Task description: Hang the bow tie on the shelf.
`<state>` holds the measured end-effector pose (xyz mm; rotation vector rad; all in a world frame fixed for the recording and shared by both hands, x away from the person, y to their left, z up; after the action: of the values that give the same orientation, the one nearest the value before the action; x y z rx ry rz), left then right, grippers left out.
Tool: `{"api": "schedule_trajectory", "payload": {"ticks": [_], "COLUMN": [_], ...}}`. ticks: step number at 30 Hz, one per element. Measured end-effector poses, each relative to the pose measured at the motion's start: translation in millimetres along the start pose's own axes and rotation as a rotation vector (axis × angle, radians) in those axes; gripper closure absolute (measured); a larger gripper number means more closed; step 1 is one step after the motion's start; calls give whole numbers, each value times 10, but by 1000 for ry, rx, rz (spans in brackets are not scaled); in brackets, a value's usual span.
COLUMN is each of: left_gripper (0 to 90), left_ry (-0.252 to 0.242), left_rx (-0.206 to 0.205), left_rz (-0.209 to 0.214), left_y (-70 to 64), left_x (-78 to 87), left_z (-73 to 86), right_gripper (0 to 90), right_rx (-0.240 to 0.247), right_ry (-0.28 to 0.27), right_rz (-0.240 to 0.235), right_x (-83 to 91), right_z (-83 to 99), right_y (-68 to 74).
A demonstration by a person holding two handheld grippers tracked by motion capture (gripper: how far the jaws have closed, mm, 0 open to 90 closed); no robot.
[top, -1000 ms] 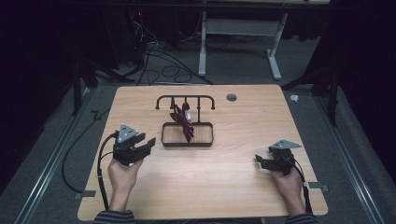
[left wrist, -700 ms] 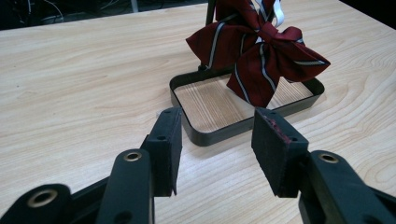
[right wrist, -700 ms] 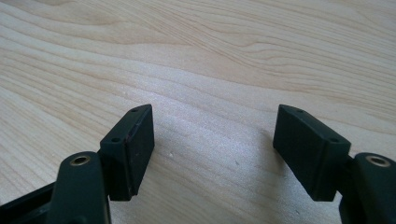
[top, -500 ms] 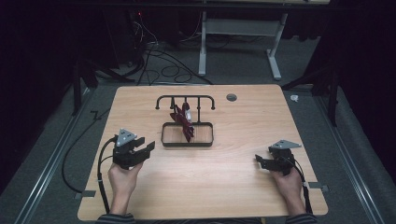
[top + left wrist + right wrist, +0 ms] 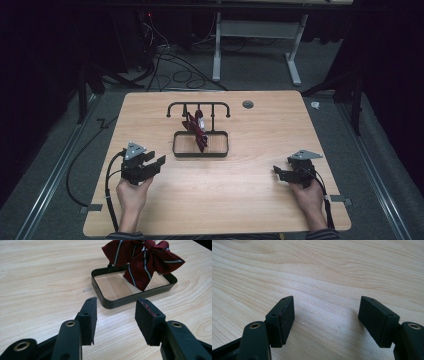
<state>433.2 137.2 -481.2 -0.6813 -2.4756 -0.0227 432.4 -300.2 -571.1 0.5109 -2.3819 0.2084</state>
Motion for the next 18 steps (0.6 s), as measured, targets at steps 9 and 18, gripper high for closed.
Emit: {"api": "schedule_trajectory", "payload": {"ticks": [9,18], "left_gripper": [526,524], "left_ry": [8,18], "left_rx": [12,32], "left_rz": [-5,0], "left_y": [33,43], "left_x": [1,-35], "left_z": [59,159], "right_gripper": [303,303], "right_rx": [0,0], "right_ry": [0,0], "right_rz": [0,0], "right_x": [0,0], "right_z": [0,0], "right_y": [0,1]}}
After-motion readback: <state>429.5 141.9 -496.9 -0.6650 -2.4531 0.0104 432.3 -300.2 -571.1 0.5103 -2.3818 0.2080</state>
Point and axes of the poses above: each handheld gripper's, and its own axes: x roughly backward along the jaws, z roughly out of its underside, y roughly to its left, the point moved 10 cm from there along -x, roughly forward along the jaws, and after that the axes turned 3 degrees about -y, right-handed, at the moved point
